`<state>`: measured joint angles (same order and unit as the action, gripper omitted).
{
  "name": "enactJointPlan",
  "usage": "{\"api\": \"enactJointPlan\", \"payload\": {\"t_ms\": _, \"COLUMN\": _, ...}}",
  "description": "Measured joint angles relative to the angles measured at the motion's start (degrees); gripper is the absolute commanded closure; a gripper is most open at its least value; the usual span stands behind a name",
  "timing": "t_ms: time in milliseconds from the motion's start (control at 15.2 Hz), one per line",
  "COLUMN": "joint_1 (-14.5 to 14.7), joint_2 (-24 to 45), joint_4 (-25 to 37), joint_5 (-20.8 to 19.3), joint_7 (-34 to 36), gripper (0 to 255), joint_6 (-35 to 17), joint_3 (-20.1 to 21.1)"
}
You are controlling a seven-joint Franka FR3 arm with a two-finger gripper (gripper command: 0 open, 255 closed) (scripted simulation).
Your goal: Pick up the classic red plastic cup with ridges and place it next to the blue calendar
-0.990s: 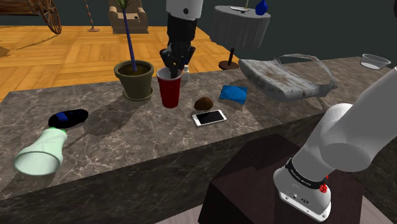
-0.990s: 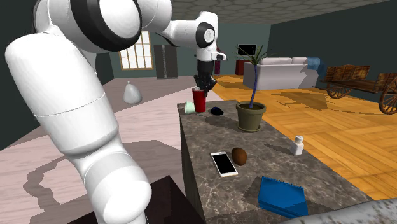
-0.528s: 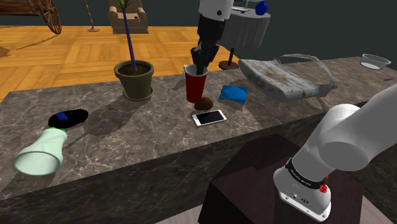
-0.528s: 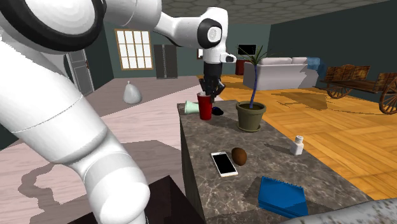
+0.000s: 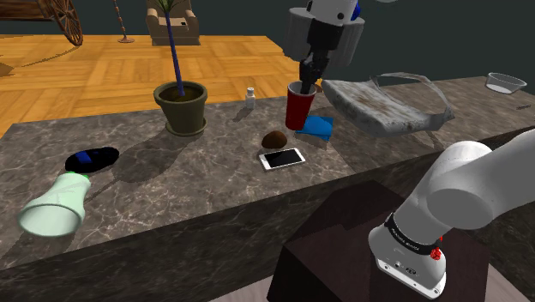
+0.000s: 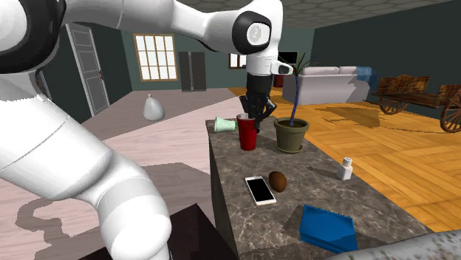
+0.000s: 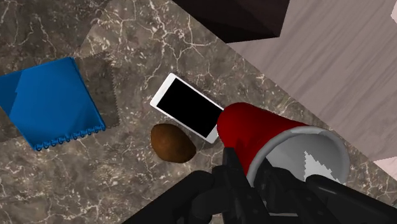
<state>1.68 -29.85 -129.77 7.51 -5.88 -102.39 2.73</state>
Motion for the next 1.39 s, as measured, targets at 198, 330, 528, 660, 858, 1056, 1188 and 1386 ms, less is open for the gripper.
{"api": "enactJointPlan", "payload": {"t_ms": 198, "joint_1": -1.4, "joint_2": -2.9, "joint_4": -2.4, "joint_5": -1.4, "joint_7": -3.8, "gripper": 255, "joint_6": 0.9, "joint_3": -3.1}}
{"api": "enactJointPlan", "payload": {"t_ms": 330, "joint_1": -2.4, "joint_2": -4.2, "joint_4": -3.4, "joint_5": -2.5, "joint_7": -6.2, "gripper": 255, "joint_6": 1.4, "joint_3": -5.1}}
{"api": "enactJointPlan", "payload": {"t_ms": 528, "joint_1": -4.0, "joint_2": -6.1, "joint_4": -4.4, "joint_5": -4.4, "joint_7": -10.1, "gripper": 255, "joint_6": 2.7, "joint_3": -8.4}}
{"api": "enactJointPlan", "payload": {"t_ms": 660, "joint_1": -5.2, "joint_2": -6.4, "joint_4": -4.5, "joint_5": -5.8, "joint_7": -12.9, "gripper": 255, "joint_6": 3.2, "joint_3": -10.8}}
{"api": "enactJointPlan", "payload": {"t_ms": 858, "joint_1": -6.9, "joint_2": -7.5, "joint_4": -4.6, "joint_5": -7.9, "joint_7": -16.9, "gripper": 255, "joint_6": 4.3, "joint_3": -14.2}}
{"api": "enactJointPlan", "payload": {"t_ms": 1056, "joint_1": -8.5, "joint_2": -7.9, "joint_4": -4.2, "joint_5": -10.1, "joint_7": -21.0, "gripper": 255, "joint_6": 5.2, "joint_3": -17.6}}
{"api": "enactJointPlan", "payload": {"t_ms": 1188, "joint_1": -9.4, "joint_2": -7.7, "joint_4": -3.6, "joint_5": -11.4, "joint_7": -23.7, "gripper": 255, "joint_6": 5.6, "joint_3": -20.0}}
{"api": "enactJointPlan", "payload": {"t_ms": 1386, "joint_1": -9.8, "joint_2": -7.8, "joint_4": -5.1, "joint_5": -12.0, "joint_7": -24.6, "gripper": 255, "joint_6": 4.3, "joint_3": -20.8}}
